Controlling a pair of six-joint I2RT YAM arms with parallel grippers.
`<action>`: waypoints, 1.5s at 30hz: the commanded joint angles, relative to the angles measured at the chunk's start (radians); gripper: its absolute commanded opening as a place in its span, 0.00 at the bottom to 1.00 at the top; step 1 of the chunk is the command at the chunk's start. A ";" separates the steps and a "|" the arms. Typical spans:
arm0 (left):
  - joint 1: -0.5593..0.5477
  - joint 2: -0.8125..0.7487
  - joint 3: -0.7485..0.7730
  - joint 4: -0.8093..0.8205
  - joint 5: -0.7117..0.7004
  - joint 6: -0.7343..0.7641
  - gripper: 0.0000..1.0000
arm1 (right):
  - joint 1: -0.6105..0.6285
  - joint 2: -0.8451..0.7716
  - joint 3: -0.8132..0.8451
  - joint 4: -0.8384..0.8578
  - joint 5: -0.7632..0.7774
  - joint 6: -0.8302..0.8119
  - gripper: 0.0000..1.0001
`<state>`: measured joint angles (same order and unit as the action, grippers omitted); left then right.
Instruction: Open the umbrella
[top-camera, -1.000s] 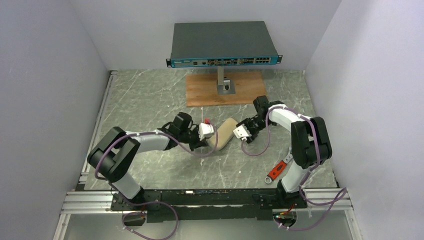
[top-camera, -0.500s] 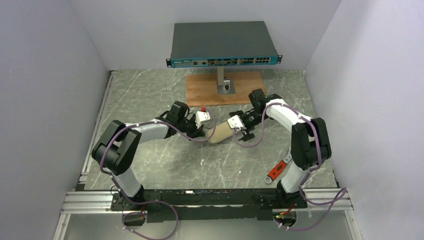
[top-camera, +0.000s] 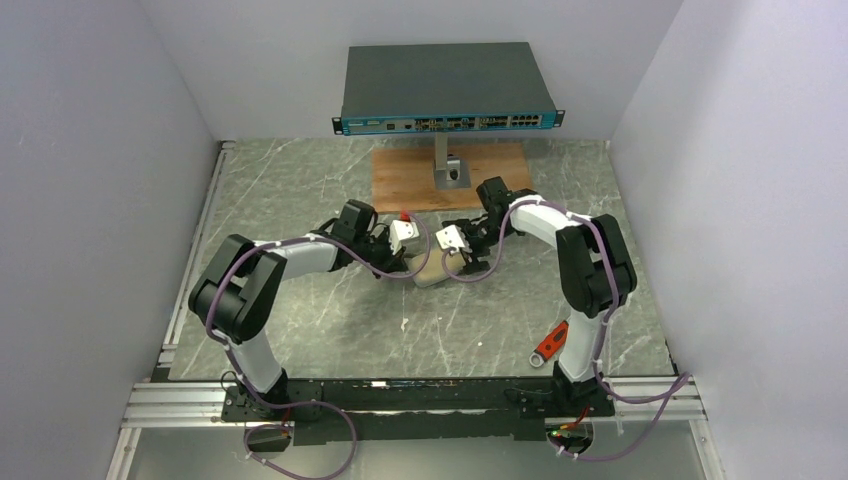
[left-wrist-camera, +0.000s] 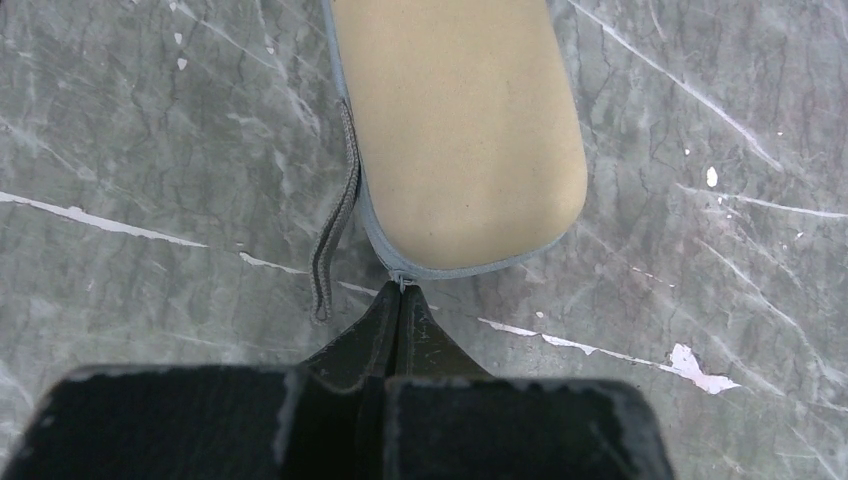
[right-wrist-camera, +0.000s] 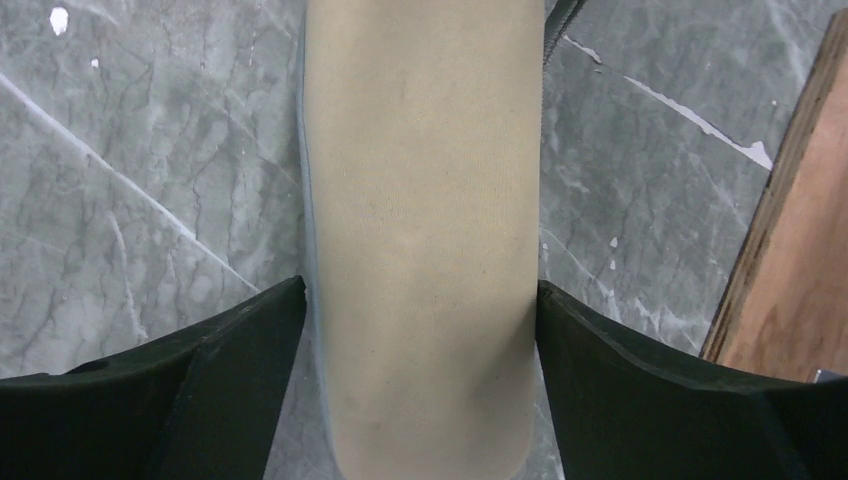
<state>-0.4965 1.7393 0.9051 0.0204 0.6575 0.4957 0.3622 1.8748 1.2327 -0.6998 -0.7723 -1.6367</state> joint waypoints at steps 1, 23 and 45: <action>0.006 0.008 0.036 0.024 0.029 0.004 0.00 | -0.010 0.046 0.064 -0.139 0.004 -0.079 0.80; -0.094 -0.072 -0.143 0.313 -0.156 -0.407 0.00 | 0.058 -0.020 -0.027 0.275 0.237 0.964 0.47; 0.061 0.071 0.008 0.300 -0.010 -0.342 0.00 | -0.001 0.024 0.210 0.130 0.028 1.299 0.79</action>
<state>-0.4328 1.8000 0.8703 0.3115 0.5716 0.1101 0.3622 1.8664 1.3869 -0.6804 -0.7898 -0.5388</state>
